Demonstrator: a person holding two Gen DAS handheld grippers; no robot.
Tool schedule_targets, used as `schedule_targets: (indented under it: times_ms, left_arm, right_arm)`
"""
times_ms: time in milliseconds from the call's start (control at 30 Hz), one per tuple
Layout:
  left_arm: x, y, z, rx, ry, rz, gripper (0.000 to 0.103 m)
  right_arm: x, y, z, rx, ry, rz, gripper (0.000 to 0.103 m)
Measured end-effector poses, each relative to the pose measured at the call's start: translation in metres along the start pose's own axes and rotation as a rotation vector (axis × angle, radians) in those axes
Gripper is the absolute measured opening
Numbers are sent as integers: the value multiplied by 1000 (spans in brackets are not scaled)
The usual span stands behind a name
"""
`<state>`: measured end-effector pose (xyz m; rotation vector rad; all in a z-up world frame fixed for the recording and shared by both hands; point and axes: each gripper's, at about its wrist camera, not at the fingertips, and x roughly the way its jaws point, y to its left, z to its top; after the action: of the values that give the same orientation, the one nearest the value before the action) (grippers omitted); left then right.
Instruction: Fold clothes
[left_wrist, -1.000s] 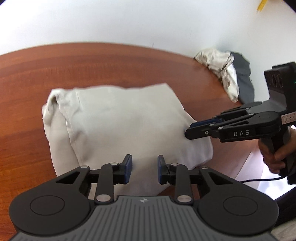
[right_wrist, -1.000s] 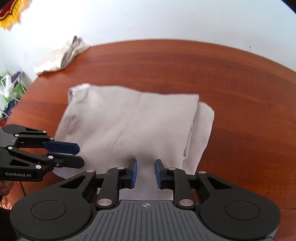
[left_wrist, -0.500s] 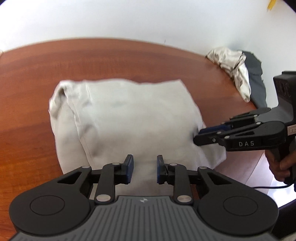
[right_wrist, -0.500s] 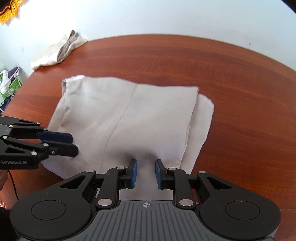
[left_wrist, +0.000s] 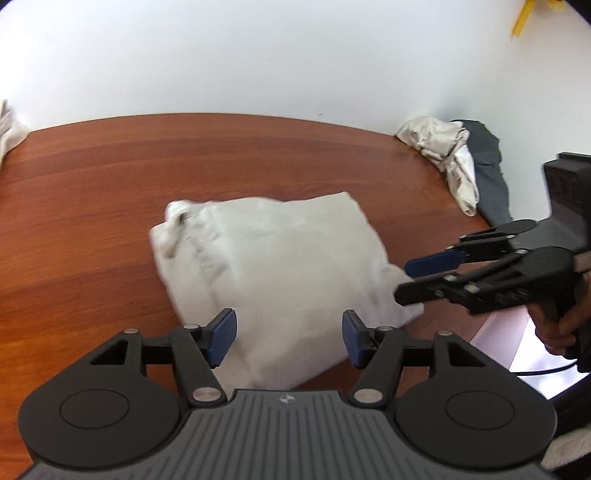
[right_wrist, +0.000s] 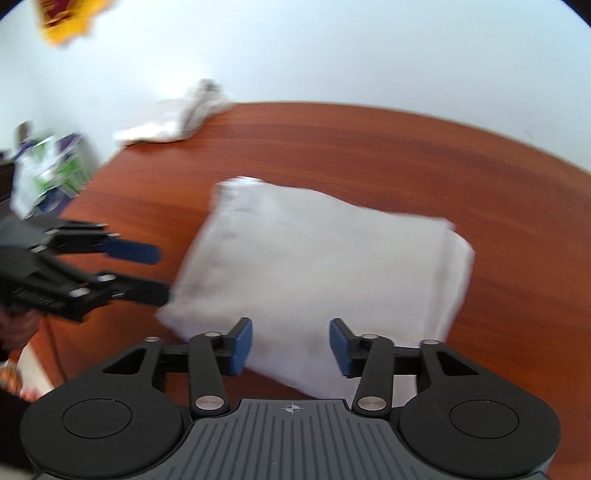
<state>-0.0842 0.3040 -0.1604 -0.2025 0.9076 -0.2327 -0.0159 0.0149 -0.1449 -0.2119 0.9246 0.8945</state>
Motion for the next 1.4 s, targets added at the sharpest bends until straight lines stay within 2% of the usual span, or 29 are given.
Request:
schedule_targets:
  times_ms: [67,200,333,633,833,1033,1133,1200,1233,1267,1400]
  left_arm:
    - [-7,7,-3,-27,21,10,68]
    - [-16,21,-9,-58,39,0,70]
    - [-27,41,-15,-93,44,-22,74]
    - [-38,83,-21,-157,47,-45,76]
    - [-31,100,-17,-172,64,-71,76]
    - [-23,104,-12,-164,85,-108,76]
    - [-20,105,-11,-165,101,-128,76]
    - [-17,105,-11,-167,110,-142,76]
    - [-15,105,-12,-171,116,-150,76]
    - [-13,106,-12,-177,123,-158,76]
    - [-2,106,-10,-211,144,-193,78]
  right_arm:
    - [1,19,-1,-70,-9,21,59]
    - [13,50,-4,-166,6,25,59]
    - [33,67,-6,-167,23,45,59]
    - [79,113,-4,-263,59,-26,59]
    - [101,122,-6,-292,86,-56,57]
    - [119,127,-12,-321,118,-96,47]
    - [119,125,-14,-307,101,-111,40]
    - [118,121,-15,-280,91,-120,24]
    - [118,117,-13,-251,90,-117,19]
    - [116,112,-11,-217,92,-110,9]
    - [103,98,-3,-119,61,-105,7]
